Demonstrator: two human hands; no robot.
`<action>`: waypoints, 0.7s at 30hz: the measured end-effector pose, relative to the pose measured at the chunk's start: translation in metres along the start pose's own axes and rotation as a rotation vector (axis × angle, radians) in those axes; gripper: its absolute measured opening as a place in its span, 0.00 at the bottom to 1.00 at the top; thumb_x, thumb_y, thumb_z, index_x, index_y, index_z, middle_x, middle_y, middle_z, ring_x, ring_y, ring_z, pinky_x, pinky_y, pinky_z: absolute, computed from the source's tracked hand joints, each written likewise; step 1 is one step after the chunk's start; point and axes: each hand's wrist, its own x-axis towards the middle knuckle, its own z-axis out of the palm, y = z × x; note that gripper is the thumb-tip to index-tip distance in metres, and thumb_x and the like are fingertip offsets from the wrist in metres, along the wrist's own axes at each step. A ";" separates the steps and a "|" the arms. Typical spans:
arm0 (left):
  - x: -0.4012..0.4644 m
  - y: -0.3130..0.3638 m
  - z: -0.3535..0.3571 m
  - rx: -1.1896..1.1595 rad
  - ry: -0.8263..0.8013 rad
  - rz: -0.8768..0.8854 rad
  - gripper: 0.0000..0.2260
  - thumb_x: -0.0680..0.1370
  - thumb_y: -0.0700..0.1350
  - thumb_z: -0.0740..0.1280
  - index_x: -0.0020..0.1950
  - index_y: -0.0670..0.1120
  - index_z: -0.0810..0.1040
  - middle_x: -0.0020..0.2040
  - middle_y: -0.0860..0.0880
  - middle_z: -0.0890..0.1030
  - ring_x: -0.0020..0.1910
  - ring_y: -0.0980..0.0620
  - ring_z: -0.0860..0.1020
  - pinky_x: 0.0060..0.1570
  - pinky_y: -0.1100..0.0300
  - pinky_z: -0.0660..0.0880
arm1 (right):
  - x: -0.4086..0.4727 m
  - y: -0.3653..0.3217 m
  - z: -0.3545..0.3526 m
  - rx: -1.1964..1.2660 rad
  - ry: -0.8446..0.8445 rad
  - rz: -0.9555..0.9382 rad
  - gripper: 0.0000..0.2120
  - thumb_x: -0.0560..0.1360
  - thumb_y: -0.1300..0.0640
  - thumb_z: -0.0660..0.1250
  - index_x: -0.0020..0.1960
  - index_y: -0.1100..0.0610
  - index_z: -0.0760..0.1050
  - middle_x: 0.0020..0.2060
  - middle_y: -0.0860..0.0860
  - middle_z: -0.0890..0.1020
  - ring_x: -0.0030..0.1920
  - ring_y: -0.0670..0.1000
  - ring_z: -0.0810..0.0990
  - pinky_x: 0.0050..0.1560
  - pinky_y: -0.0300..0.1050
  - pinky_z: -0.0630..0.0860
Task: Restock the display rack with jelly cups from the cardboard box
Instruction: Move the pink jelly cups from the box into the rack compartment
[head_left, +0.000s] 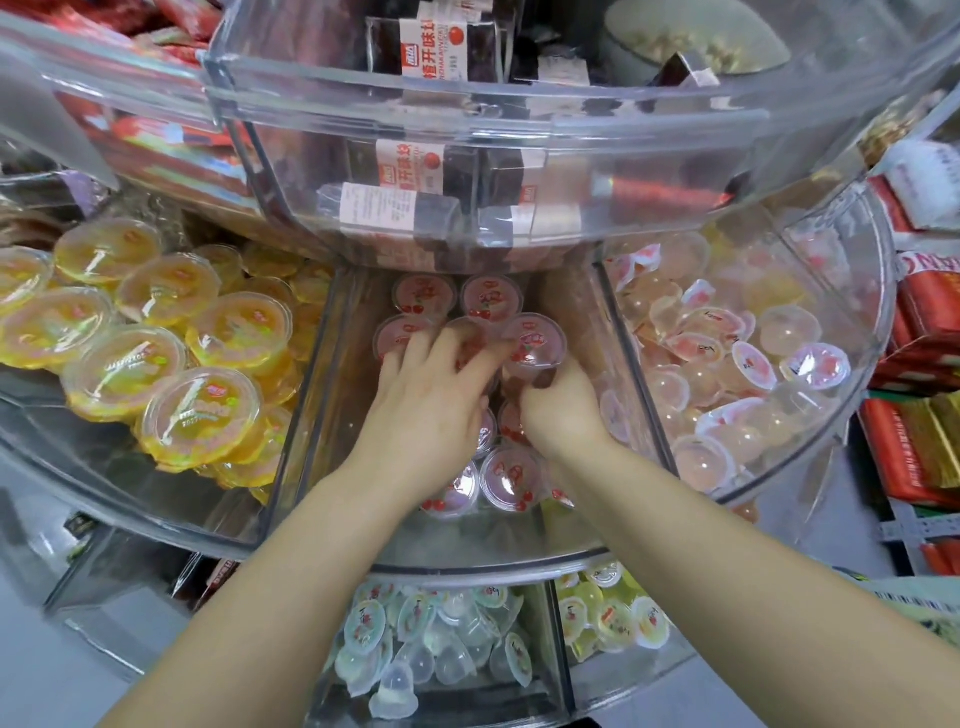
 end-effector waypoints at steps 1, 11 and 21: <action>0.001 0.001 0.002 0.017 -0.005 0.017 0.24 0.74 0.42 0.63 0.70 0.54 0.67 0.66 0.46 0.69 0.63 0.42 0.65 0.57 0.48 0.62 | -0.002 0.000 -0.001 0.030 -0.008 -0.008 0.10 0.73 0.65 0.64 0.54 0.60 0.76 0.47 0.58 0.82 0.48 0.55 0.81 0.46 0.44 0.76; 0.002 -0.002 0.011 -0.012 -0.043 0.003 0.27 0.75 0.45 0.62 0.73 0.59 0.61 0.68 0.47 0.64 0.66 0.44 0.58 0.63 0.49 0.54 | -0.009 -0.011 -0.006 0.311 -0.059 0.129 0.07 0.75 0.67 0.61 0.50 0.63 0.77 0.40 0.59 0.81 0.40 0.54 0.78 0.40 0.48 0.75; -0.031 0.003 -0.031 -0.659 0.274 -0.167 0.14 0.75 0.40 0.65 0.59 0.53 0.77 0.55 0.58 0.76 0.55 0.63 0.73 0.55 0.77 0.64 | -0.050 -0.009 -0.053 0.443 -0.390 0.141 0.15 0.74 0.68 0.64 0.60 0.60 0.74 0.51 0.58 0.80 0.46 0.51 0.79 0.44 0.38 0.78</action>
